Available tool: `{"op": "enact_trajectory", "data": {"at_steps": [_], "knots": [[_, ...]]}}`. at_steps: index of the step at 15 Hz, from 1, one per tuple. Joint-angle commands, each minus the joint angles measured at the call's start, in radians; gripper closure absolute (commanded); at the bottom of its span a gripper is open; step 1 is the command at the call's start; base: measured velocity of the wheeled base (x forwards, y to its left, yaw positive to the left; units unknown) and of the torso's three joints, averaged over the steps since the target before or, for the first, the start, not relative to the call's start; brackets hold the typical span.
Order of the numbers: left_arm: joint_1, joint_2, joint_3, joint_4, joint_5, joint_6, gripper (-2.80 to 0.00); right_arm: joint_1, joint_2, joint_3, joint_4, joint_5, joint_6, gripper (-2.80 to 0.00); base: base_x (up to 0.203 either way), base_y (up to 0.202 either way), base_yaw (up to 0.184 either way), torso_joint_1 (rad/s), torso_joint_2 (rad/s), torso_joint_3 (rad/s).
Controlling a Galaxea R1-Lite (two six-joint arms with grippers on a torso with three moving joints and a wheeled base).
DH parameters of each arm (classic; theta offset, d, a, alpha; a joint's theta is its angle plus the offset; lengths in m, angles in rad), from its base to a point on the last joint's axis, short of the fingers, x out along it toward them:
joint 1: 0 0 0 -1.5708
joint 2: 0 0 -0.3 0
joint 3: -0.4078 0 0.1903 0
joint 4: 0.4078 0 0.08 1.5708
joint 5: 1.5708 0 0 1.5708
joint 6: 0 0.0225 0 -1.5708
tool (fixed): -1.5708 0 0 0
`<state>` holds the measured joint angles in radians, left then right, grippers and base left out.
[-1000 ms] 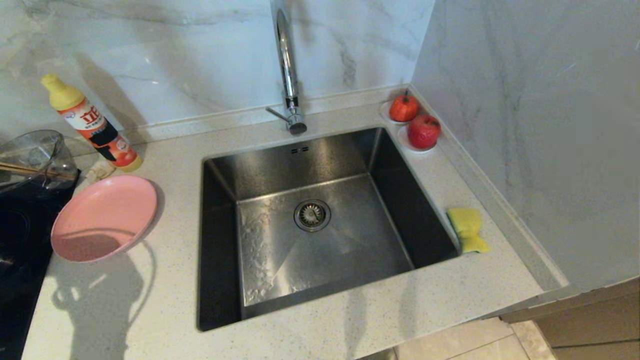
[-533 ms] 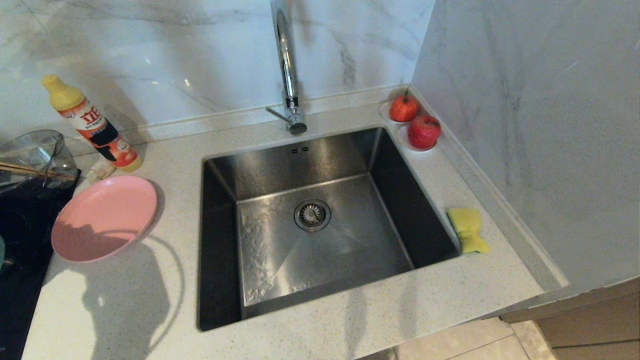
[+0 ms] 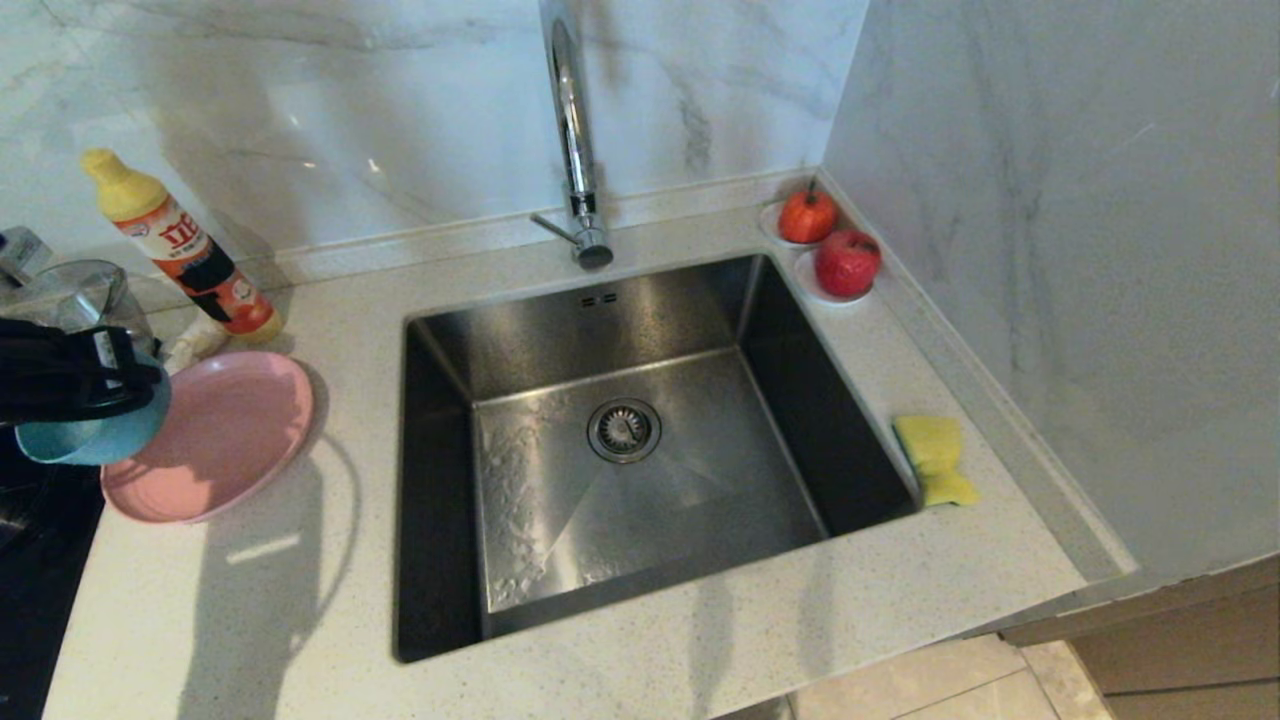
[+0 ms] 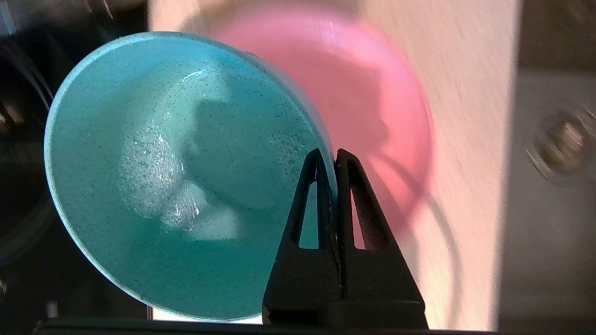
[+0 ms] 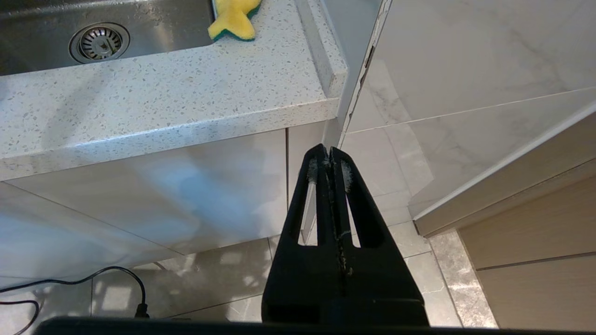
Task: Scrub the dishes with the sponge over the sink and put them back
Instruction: Place the bowl on the plate
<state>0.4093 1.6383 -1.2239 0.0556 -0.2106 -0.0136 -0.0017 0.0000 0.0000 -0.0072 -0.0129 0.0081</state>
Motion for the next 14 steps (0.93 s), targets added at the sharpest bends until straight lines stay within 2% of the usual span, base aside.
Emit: {"op": "enact_trajectory", "data": {"at_steps": [1, 3, 6, 9, 11, 14], "knots": [[-0.041, 0.114, -0.060, -0.026, 0.057, 0.002, 0.00, 0.000, 0.002, 0.000, 0.000, -0.001, 0.000, 0.00, 0.000, 0.000, 0.000, 0.000, 0.00, 0.000], [-0.045, 0.169, -0.099, -0.025, 0.067, 0.014, 0.00, 0.000, 0.002, 0.000, 0.000, -0.001, 0.001, 0.00, 0.000, 0.000, 0.000, 0.000, 0.00, 0.000], [-0.100, 0.235, -0.123, -0.032, 0.075, 0.020, 0.00, 0.000, 0.002, 0.000, 0.000, 0.000, 0.000, 0.00, 0.000, 0.000, 0.000, 0.000, 0.00, 0.000], [-0.153, 0.275, -0.181, -0.027, 0.123, 0.000, 0.00, 0.000, 0.002, 0.000, 0.000, 0.001, 0.000, 0.00, 0.000, 0.000, 0.000, 0.000, 0.00, 0.000], [-0.165, 0.292, -0.213, -0.020, 0.131, -0.017, 0.00, 0.000, 0.002, 0.000, 0.000, 0.001, 0.000, 0.00, 0.000, 0.000, 0.000, 0.000, 0.00, 0.000], [-0.167, 0.296, -0.247, 0.028, 0.137, 0.003, 0.00, 0.000, 0.002, 0.000, 0.000, 0.001, 0.000, 0.00, 0.000, 0.000, 0.000, 0.000, 0.00, 0.000]]}}
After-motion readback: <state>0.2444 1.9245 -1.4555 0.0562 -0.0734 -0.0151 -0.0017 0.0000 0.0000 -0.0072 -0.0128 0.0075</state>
